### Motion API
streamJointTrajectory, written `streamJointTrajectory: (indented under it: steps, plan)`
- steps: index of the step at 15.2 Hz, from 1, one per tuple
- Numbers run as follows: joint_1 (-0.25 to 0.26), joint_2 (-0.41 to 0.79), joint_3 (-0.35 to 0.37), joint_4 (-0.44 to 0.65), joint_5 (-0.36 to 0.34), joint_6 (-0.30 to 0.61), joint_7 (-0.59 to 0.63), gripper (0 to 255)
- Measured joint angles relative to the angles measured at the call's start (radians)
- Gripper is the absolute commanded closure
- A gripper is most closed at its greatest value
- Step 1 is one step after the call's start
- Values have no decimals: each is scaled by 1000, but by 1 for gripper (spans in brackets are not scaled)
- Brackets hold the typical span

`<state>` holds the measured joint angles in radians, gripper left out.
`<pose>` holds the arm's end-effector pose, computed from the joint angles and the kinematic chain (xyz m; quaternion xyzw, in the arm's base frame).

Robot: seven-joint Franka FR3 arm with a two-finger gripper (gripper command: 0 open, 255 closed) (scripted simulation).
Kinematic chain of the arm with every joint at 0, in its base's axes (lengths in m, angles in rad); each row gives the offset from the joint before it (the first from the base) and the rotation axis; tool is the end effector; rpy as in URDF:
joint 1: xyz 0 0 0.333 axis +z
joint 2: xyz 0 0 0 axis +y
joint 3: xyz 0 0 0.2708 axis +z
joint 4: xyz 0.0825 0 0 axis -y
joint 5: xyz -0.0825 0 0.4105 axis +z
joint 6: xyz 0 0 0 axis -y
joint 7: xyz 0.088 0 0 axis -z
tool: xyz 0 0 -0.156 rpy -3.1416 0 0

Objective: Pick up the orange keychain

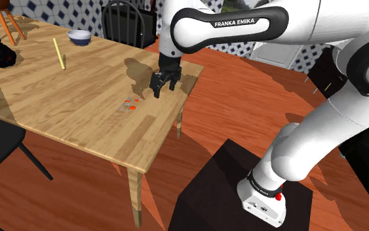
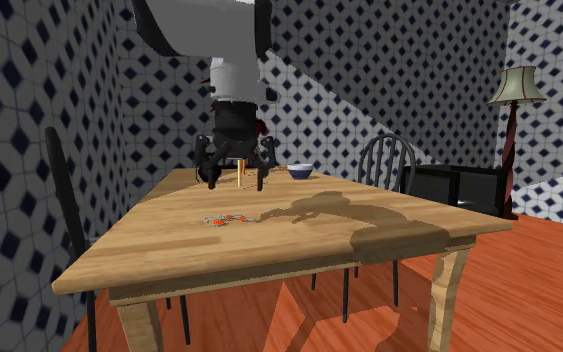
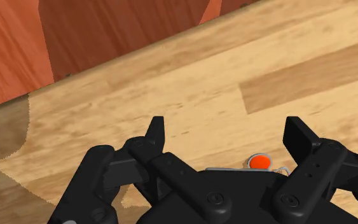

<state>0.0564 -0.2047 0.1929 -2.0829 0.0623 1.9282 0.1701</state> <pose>0.5194 0.1408 0.4158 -0.9993 -0.0279 -0.0208 0.0145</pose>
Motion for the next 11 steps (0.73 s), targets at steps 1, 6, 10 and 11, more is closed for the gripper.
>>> streamJointTrajectory:
  steps: [1, 6, 10, 11]
  plan:
    - [4, 38, 9, 30, -8, 3, 10, 0]
    - [24, 245, 41, 199, -66, 17, 48, 0]
    - [52, 407, 56, 348, -116, 8, 77, 0]
    - [55, 422, 57, 355, -121, 14, 80, 0]
